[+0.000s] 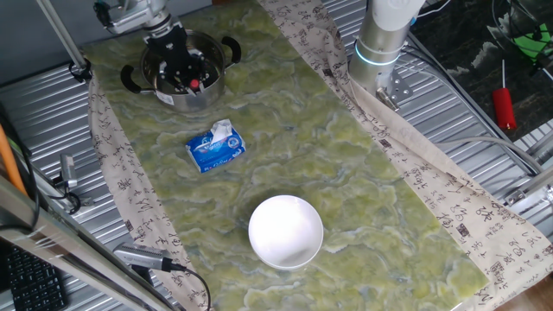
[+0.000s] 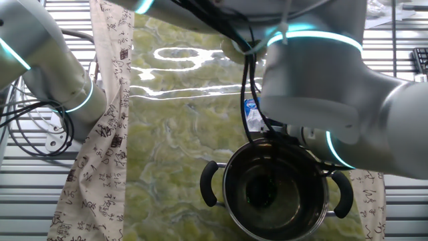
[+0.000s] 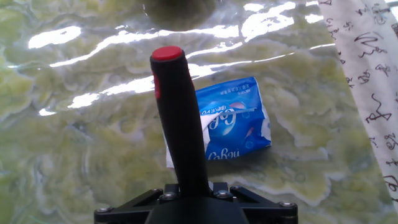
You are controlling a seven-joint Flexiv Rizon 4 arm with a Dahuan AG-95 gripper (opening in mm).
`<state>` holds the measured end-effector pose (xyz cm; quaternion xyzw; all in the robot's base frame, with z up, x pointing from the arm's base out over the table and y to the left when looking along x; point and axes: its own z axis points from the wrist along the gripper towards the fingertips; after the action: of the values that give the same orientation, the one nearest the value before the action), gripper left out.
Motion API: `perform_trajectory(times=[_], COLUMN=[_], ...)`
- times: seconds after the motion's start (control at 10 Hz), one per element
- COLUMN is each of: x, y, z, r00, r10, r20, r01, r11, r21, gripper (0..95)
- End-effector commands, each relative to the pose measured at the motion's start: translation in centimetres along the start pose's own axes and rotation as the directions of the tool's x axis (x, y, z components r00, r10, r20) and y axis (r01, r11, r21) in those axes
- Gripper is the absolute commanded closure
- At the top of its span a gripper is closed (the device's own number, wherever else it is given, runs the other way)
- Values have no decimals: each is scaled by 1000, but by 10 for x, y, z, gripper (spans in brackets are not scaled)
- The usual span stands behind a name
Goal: Scoop water with a large spoon from one bowl to another
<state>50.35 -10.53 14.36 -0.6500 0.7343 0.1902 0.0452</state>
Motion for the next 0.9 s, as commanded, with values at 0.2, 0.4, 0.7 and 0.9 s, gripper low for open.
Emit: perform_trajectory(times=[0.2, 0.4, 0.7, 0.9], x=[0, -1, -1, -2], y=[-1, -1, -1, -1], z=[2, 3, 3, 2], r00=[1000, 999, 999, 999], r10=[16, 28, 35, 35], r20=[-6, -16, -18, -18], r01=[-16, -29, -37, -37], r11=[999, 998, 997, 996], r21=[-31, -51, -74, -87], gripper=[950, 950, 950, 950])
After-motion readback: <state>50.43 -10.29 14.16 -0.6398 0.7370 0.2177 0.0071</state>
